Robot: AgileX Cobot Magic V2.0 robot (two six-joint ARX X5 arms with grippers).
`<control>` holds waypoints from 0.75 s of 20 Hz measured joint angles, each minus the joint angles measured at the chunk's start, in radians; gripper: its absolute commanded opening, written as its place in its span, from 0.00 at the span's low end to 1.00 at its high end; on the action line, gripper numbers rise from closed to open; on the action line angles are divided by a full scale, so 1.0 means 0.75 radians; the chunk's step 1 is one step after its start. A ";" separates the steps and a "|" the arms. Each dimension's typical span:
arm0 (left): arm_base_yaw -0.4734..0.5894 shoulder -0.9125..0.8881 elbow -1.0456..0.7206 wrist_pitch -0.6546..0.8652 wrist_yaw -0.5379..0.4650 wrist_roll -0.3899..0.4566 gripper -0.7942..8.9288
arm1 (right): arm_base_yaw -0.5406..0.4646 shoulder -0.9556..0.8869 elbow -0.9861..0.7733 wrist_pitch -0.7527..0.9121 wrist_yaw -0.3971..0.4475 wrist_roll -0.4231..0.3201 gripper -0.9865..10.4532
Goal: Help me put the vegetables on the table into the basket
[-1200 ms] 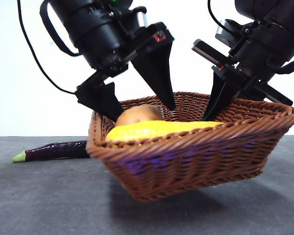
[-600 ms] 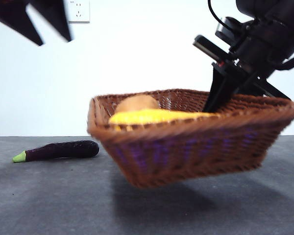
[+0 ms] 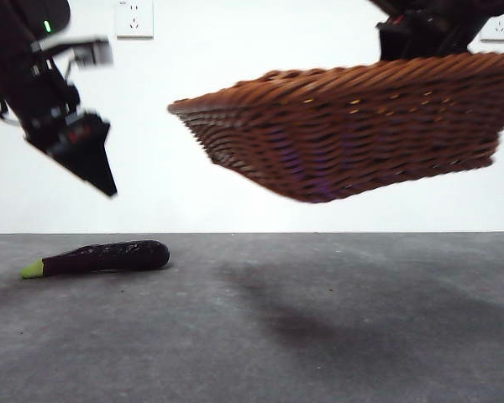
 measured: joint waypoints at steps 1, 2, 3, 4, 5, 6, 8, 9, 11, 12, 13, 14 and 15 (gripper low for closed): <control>0.009 0.065 0.015 -0.003 0.001 0.006 0.60 | -0.025 -0.020 0.021 -0.046 0.000 -0.025 0.08; 0.017 0.130 0.061 -0.022 0.008 0.011 0.60 | -0.049 -0.047 0.044 -0.076 0.001 -0.047 0.08; 0.024 0.187 0.122 -0.042 0.018 0.013 0.60 | -0.072 -0.080 0.065 -0.091 0.001 -0.067 0.08; 0.030 0.233 0.191 -0.076 0.025 0.014 0.60 | -0.093 -0.111 0.083 -0.101 0.000 -0.083 0.08; 0.031 0.273 0.258 -0.107 0.025 0.014 0.60 | -0.111 -0.142 0.085 -0.102 0.000 -0.096 0.08; 0.031 0.312 0.320 -0.136 0.031 0.025 0.60 | -0.126 -0.166 0.085 -0.112 -0.001 -0.104 0.08; 0.031 0.391 0.407 -0.204 0.076 0.048 0.60 | -0.155 -0.185 0.085 -0.136 -0.001 -0.124 0.08; 0.031 0.422 0.421 -0.224 0.095 0.052 0.60 | -0.169 -0.185 0.085 -0.140 -0.001 -0.135 0.08; 0.031 0.468 0.423 -0.228 0.096 0.065 0.60 | -0.193 -0.185 0.085 -0.145 -0.001 -0.148 0.08; 0.031 0.487 0.423 -0.227 0.096 0.069 0.60 | -0.197 -0.185 0.085 -0.145 0.000 -0.154 0.08; 0.031 0.500 0.423 -0.222 0.096 0.070 0.60 | -0.197 -0.185 0.085 -0.145 -0.001 -0.159 0.08; 0.031 0.514 0.423 -0.220 0.096 0.070 0.60 | -0.197 -0.185 0.085 -0.145 -0.002 -0.162 0.08; 0.031 0.531 0.423 -0.218 0.099 0.070 0.60 | -0.197 -0.185 0.085 -0.145 -0.002 -0.163 0.08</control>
